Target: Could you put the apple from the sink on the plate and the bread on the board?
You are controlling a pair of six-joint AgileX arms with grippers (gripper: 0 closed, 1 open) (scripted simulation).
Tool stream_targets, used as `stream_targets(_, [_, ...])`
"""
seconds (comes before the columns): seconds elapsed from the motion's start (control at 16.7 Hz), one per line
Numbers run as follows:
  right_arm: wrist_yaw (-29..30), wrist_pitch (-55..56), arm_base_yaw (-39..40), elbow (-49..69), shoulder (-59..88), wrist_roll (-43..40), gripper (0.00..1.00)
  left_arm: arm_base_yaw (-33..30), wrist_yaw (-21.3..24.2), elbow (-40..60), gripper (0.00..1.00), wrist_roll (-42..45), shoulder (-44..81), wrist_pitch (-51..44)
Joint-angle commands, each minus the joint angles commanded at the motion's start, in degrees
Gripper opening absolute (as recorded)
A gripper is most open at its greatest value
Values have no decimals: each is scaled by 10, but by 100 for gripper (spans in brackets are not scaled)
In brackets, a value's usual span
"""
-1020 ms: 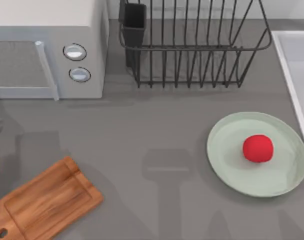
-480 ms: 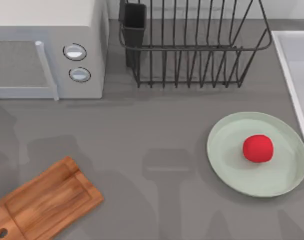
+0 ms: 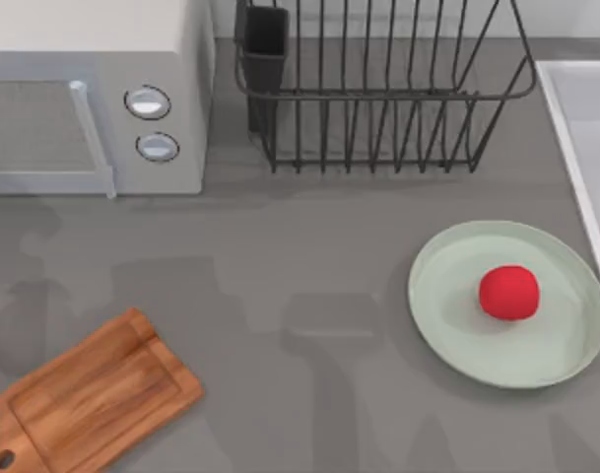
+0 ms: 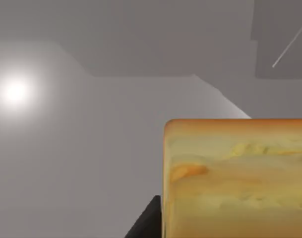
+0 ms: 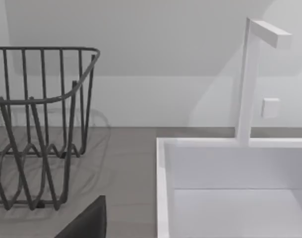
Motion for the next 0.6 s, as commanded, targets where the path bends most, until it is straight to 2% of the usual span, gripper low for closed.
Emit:
stream_targets(0.12, [0, 0, 0, 0, 0, 0, 100, -7, 0, -4, 0, -4, -2, 0])
stream_targets(0.3, [0, 0, 0, 0, 0, 0, 100, -57, -2, -30, 0, -51, -18, 4])
stream_targets(0.48, [0, 0, 0, 0, 0, 0, 100, -97, 1, -66, 0, -153, -42, 14])
stream_targets(0.6, [0, 0, 0, 0, 0, 0, 100, -117, 3, -91, 0, -251, -59, 22])
